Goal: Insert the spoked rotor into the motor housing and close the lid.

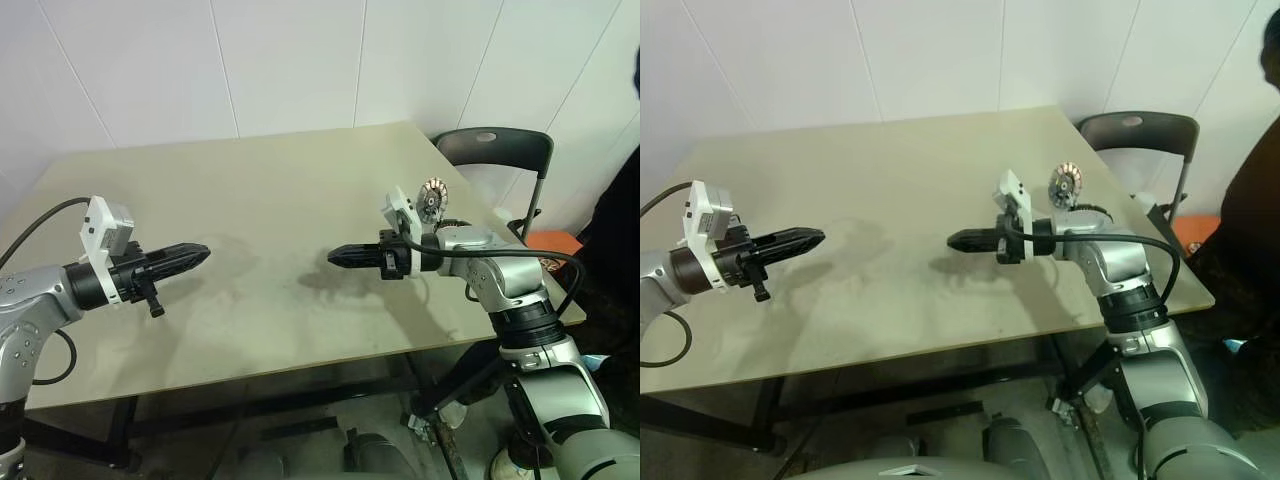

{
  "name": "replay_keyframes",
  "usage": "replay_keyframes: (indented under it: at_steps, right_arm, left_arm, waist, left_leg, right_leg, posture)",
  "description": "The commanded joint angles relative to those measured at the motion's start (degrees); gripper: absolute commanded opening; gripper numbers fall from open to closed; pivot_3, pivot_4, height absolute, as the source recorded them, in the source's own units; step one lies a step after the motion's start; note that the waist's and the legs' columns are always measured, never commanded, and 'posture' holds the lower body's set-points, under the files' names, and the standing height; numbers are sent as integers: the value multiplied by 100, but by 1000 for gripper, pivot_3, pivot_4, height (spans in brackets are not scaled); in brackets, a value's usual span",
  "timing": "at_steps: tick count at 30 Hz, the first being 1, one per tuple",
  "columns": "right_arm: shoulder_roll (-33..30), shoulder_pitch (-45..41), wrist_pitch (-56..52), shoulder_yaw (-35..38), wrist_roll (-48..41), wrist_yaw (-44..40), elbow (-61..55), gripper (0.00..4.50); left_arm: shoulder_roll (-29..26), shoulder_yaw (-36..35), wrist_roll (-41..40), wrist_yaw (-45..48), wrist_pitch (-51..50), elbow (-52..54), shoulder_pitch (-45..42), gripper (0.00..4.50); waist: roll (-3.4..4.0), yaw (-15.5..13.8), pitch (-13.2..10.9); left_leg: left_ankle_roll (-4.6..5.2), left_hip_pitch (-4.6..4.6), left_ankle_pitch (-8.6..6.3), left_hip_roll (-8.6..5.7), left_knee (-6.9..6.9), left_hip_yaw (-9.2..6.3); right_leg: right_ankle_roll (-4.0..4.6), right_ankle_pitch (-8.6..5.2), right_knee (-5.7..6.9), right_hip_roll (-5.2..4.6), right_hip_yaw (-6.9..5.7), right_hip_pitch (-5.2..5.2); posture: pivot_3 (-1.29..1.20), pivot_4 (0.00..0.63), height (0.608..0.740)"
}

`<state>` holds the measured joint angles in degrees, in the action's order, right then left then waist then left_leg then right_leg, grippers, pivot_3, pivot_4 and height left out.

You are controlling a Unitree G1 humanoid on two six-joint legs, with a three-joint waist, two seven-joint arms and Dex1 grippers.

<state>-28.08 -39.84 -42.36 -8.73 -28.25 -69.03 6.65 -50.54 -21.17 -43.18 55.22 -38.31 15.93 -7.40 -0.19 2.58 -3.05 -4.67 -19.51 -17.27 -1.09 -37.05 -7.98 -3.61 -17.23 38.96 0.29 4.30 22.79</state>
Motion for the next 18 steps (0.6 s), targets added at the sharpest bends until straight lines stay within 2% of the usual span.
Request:
replay_keyframes:
  at_steps: [1, 3, 4, 5, 8, 17, 18]
  right_arm:
    - [37, -126, 132, -76, 118, 114, -140, 0]
    - [81, -178, 77, -75, 159, 234, -36, 0]
    - [101, -226, -47, 14, 8, 182, -22, 0]
    - [111, -263, -121, 68, -68, 170, -9, 0]
    - [108, -310, -167, 100, -118, 167, 10, 592]
    - [115, -333, -150, 93, -112, 159, 32, 3656]
    - [114, -332, -138, 90, -96, 171, 38, 3973]
  left_arm:
    - [-103, -27, 112, -128, 18, 80, -133, 32]
    - [-132, -74, -80, -82, -183, 46, -153, 32]
    - [-148, -98, -115, -14, -185, 49, -142, 198]
    - [-151, -113, -116, 1, -185, 49, -133, 405]
    - [-138, -118, -95, -24, -178, 41, -138, 1289]
    - [-90, -58, -111, -65, -226, 50, -266, 4352]
    - [-90, -56, -114, -70, -233, 60, -268, 4500]
  waist:
    - [0, -2, 0]
    - [0, -1, 0]
    - [0, 1, 0]
    - [2, -1, -2]
    - [4, -3, -6]
    - [3, -2, -7]
    - [3, 1, -7]
  left_leg:
    - [0, 0, 0, 0, 0, -1]
    - [0, 1, 0, 0, -1, 0]
    - [0, 1, 0, 0, -1, 0]
    - [0, 1, 0, 0, -1, 0]
    - [0, -1, 0, 0, 0, 0]
    - [0, -1, 0, 0, 0, 0]
    - [0, -1, 0, 0, 0, 0]
  right_leg:
    - [0, 0, 0, 0, 0, 0]
    - [0, 0, 0, 0, 0, -1]
    - [0, 0, 0, 1, 0, -1]
    - [0, 0, 0, 1, 0, 0]
    - [0, 0, 0, 0, 0, 1]
    - [0, 0, 0, 0, 0, 0]
    - [0, 0, 0, 0, 0, 1]
  posture:
    - [0, 0, 740]
    - [0, 0, 740]
    - [0, 0, 740]
    - [0, 0, 740]
    - [0, 0, 740]
    - [0, 0, 740]
    - [0, 0, 740]
